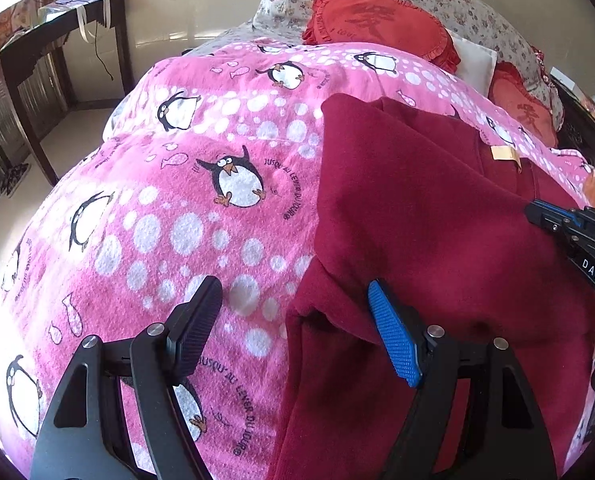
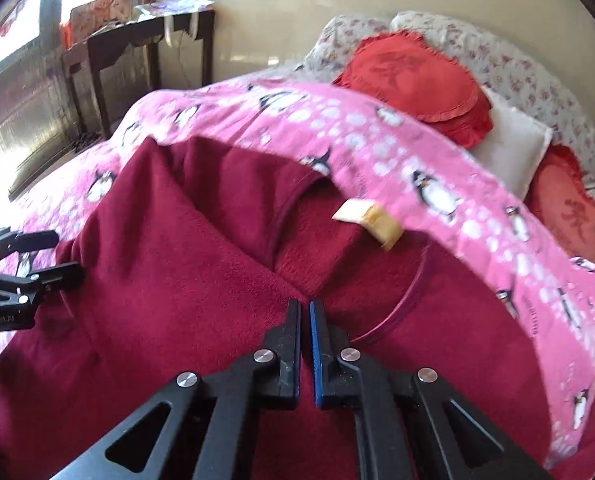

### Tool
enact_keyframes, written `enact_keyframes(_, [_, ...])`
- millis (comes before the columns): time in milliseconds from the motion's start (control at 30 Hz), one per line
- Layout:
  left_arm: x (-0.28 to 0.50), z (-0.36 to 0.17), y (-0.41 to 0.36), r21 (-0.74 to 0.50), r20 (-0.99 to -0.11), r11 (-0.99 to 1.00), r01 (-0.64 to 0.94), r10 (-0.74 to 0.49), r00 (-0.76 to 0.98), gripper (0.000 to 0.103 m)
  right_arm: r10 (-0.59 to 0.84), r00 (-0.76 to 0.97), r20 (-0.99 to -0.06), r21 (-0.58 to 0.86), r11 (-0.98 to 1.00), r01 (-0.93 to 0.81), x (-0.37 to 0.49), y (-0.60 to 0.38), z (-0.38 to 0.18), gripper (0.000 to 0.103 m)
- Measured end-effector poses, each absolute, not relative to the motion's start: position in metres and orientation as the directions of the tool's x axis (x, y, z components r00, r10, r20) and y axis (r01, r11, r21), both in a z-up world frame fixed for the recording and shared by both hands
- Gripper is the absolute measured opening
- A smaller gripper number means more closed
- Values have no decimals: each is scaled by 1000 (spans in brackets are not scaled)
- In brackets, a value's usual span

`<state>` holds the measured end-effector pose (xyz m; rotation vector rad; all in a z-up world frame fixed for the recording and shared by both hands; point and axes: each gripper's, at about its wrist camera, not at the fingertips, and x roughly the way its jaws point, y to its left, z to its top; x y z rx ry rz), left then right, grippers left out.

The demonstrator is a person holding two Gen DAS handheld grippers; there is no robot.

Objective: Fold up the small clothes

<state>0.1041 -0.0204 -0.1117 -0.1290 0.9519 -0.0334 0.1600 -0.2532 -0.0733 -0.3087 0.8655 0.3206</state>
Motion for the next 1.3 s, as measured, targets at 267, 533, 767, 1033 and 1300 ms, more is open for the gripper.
enact_keyframes(267, [106, -107, -26, -94, -823, 995, -17, -68, 564, 76, 192, 549, -813, 9, 948, -318, 162, -275, -80, 12])
enact_keyframes(533, [100, -82, -47, -124, -767, 991, 54, -130, 628, 76, 41, 626, -779, 29, 999, -30, 89, -371, -53, 35])
enact_keyframes(767, [106, -85, -91, -129, -781, 984, 121, -176, 600, 76, 10, 556, -831, 113, 982, 153, 81, -432, -75, 53])
enact_keyframes(1033, [100, -89, -120, -139, -780, 980, 139, -195, 595, 76, 39, 654, -756, 141, 984, 105, 72, -433, -53, 7])
enact_keyframes(1300, [105, -109, -143, -91, -827, 981, 171, -170, 536, 76, 27, 591, -806, 139, 980, 143, 81, -443, -74, 24])
